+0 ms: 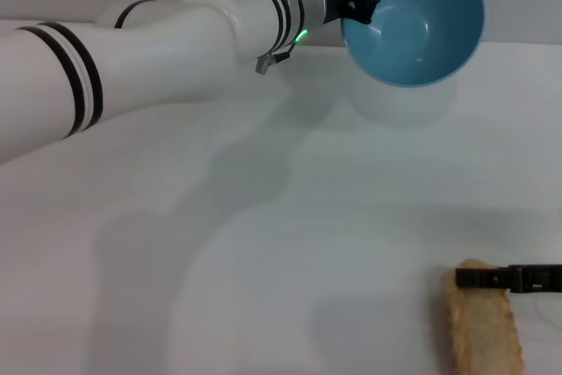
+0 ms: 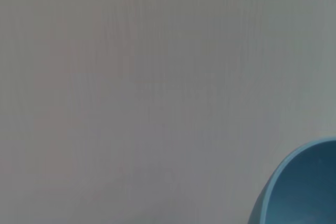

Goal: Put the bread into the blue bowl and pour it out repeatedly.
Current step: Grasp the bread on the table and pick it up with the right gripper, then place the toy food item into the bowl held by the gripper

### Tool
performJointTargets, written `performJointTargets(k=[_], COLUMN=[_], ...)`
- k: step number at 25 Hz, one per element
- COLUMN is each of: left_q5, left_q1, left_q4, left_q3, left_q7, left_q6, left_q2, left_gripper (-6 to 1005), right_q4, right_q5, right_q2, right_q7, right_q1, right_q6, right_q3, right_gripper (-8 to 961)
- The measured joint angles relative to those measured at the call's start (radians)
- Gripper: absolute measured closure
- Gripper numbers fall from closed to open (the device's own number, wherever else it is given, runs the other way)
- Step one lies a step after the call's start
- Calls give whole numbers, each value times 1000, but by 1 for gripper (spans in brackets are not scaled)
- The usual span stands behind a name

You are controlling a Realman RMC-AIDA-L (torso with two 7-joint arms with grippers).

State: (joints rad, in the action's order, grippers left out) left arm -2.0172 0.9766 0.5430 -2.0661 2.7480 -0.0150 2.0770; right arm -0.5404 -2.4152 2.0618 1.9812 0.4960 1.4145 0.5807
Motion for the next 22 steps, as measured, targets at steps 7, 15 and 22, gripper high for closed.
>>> performJointTargets(k=[7,15,22], left_q5=[1,2,4], left_q1=[-8,-7,-11], left_q4=[0,-13,-13], left_q3=[0,11,17], left_q7=[1,1,1], left_q6=[0,-150,-278], left_q2=[0,-8,-6], left_gripper=[1000,999,999], right_q4=[-101,-298,-332], right_q5=[123,393,483], right_q2=[0,-15,-28], right_q7=[-53,-106,-149], right_q1=[2,-9,46], right_q6=[86,77,53], right_q3=[4,-18,-19], right_gripper=[484,556,619])
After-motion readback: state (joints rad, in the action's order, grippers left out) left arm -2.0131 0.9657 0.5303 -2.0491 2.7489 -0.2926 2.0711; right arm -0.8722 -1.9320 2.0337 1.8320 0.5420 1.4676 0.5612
